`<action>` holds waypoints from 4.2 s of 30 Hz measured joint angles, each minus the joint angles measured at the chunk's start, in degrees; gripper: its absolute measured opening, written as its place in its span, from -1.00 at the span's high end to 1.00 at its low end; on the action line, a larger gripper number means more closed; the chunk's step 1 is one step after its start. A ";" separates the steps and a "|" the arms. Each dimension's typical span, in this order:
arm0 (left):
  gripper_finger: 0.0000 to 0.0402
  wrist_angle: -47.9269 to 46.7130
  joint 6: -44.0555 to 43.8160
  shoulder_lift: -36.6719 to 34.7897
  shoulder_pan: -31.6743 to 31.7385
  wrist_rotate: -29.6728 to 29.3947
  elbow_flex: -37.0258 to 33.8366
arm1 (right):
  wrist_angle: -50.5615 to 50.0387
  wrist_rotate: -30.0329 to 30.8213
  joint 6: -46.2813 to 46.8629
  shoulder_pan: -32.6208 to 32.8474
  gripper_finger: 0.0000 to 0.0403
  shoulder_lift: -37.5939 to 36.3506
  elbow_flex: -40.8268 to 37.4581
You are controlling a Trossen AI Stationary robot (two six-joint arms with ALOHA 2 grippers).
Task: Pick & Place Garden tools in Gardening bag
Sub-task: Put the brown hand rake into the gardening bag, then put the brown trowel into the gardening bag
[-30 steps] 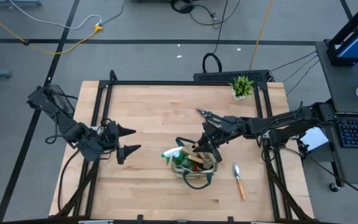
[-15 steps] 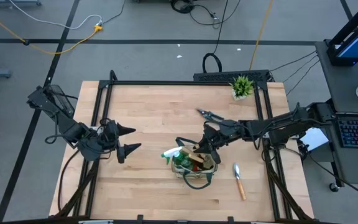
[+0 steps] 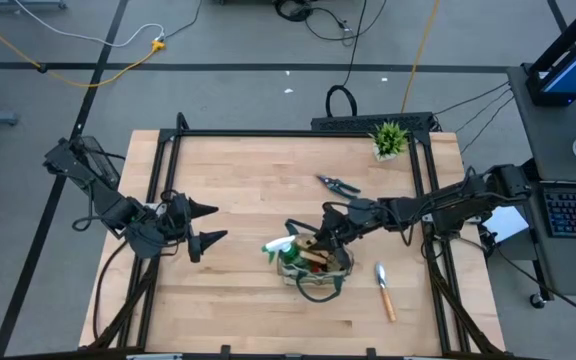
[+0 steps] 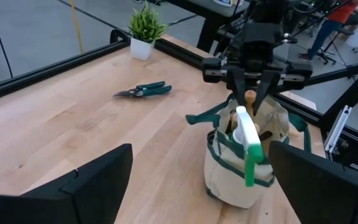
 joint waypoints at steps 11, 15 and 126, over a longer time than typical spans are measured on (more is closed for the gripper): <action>-0.85 0.00 0.07 0.00 0.00 0.42 0.00 | -0.41 -0.29 0.00 0.07 0.60 0.09 -0.11; -0.88 -0.02 0.13 0.00 0.00 0.44 0.00 | -0.48 -0.29 -0.68 0.76 0.47 0.09 -0.13; -0.86 -0.02 -1.23 0.00 0.04 2.02 0.04 | -63.65 3.97 -7.52 40.50 0.98 -7.52 7.72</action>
